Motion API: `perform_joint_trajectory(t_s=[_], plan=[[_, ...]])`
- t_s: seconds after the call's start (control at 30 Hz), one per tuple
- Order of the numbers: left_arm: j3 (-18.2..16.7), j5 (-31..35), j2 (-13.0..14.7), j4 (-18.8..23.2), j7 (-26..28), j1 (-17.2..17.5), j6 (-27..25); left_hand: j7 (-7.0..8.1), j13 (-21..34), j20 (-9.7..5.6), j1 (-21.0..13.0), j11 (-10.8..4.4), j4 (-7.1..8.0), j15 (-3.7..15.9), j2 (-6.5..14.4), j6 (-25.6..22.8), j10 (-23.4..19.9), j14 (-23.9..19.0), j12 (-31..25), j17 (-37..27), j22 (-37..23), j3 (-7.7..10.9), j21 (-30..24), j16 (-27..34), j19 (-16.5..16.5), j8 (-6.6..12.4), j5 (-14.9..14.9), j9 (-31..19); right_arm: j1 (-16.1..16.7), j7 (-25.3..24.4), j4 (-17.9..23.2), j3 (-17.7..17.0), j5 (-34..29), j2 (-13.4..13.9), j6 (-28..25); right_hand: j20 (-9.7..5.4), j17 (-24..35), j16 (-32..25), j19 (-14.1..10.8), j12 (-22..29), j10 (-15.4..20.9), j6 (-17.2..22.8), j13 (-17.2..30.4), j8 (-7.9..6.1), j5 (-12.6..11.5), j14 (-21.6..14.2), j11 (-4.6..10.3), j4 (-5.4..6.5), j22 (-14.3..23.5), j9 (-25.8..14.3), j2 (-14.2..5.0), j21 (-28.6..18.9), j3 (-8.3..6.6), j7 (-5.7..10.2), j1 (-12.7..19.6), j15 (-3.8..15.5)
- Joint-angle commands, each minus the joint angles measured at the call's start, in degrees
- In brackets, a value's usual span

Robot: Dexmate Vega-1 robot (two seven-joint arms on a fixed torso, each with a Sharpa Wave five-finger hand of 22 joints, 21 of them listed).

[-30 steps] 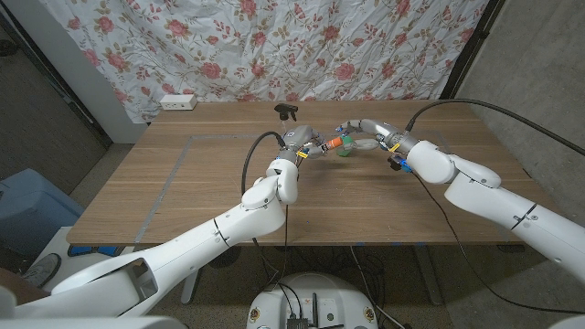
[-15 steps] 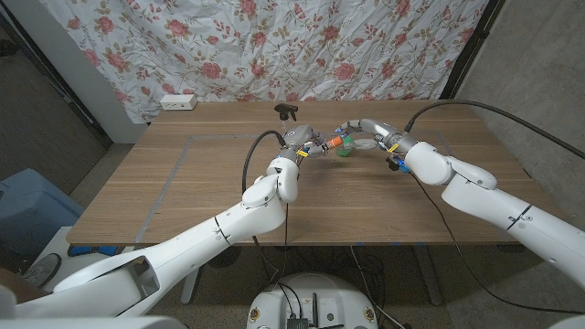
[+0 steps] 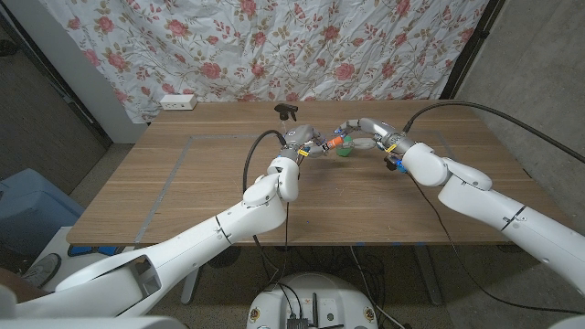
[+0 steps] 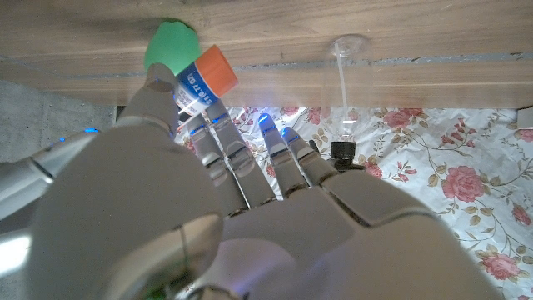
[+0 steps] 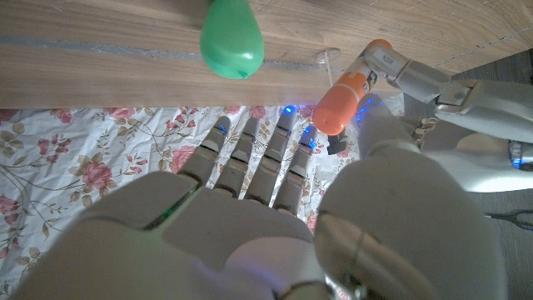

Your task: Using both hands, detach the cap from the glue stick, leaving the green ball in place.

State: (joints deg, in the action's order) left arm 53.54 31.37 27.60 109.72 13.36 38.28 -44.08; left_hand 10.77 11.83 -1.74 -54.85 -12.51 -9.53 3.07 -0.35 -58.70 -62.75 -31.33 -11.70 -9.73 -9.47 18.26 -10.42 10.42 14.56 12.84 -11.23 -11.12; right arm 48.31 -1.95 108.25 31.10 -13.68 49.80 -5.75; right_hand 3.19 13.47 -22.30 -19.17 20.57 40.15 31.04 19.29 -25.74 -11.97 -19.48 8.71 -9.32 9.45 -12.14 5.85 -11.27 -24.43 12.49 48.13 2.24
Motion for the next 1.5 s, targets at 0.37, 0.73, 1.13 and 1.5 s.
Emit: perform_joint_trajectory(t_s=[0.37,0.73,1.13,1.5], plan=[[0.1,-0.3,0.1,-0.1,-0.4,-0.2,0.1,-1.94,0.2,-0.05,-0.1,-0.4,0.27,6.71,0.7,-2.9,-0.9,-0.6,-0.3,-0.2,-0.1,0.04,-0.1,0.4,-0.2,0.09,-0.3,-0.3,-0.2,-1.5,-1.7,0.4,-0.8,-1.0,2.3,-0.29,0.8,-2.0,-1.0,0.7,3.5,3.9,0.8,-2.0,0.1,-2.2,1.07,0.03,0.1,-0.5,-1.19,0.4,0.57,0.12,2.4,5.51],[-0.1,-0.3,0.6,0.3,-0.4,0.1,0.0,-1.87,0.2,-0.05,-0.1,-0.4,0.23,6.73,0.7,-2.8,-1.0,-0.6,-0.3,-0.2,-0.1,0.02,-0.1,0.4,-0.2,0.04,-0.3,-0.3,-1.1,-1.2,-2.7,0.7,-1.0,-1.5,3.1,-0.54,1.4,-3.4,-1.5,1.2,6.1,6.0,1.4,-3.06,0.3,-3.4,2.15,0.27,0.1,-0.7,-1.87,0.3,1.33,0.14,2.9,6.74],[0.0,-0.3,0.4,-0.1,-0.3,-0.2,0.2,-1.89,0.2,-0.08,0.0,-0.4,0.23,6.69,0.8,-2.9,-1.1,-0.6,-0.2,-0.2,-0.1,-0.04,-0.1,0.4,-0.2,0.0,-0.3,-0.3,-1.5,0.0,-3.7,0.5,0.0,-1.2,4.4,-0.47,1.7,-4.4,-1.9,1.5,7.8,6.8,1.9,-3.55,0.4,-4.1,1.9,0.36,0.1,-0.8,-2.25,0.3,1.9,0.2,3.3,6.79],[0.0,-0.3,0.3,-0.5,-0.3,-0.4,0.8,-1.82,0.2,-0.12,0.0,-0.4,0.21,6.72,0.8,-3.0,-1.1,-0.6,-0.2,-0.2,-0.1,-0.08,-0.1,0.4,-0.2,0.01,-0.3,-0.3,-1.3,-0.3,-4.3,0.2,0.5,-1.2,5.4,-0.22,2.1,-5.4,-2.2,1.7,9.5,8.1,2.4,-4.28,0.6,-4.9,1.92,0.77,0.1,-1.0,-2.26,0.3,2.95,0.14,2.5,7.04]])
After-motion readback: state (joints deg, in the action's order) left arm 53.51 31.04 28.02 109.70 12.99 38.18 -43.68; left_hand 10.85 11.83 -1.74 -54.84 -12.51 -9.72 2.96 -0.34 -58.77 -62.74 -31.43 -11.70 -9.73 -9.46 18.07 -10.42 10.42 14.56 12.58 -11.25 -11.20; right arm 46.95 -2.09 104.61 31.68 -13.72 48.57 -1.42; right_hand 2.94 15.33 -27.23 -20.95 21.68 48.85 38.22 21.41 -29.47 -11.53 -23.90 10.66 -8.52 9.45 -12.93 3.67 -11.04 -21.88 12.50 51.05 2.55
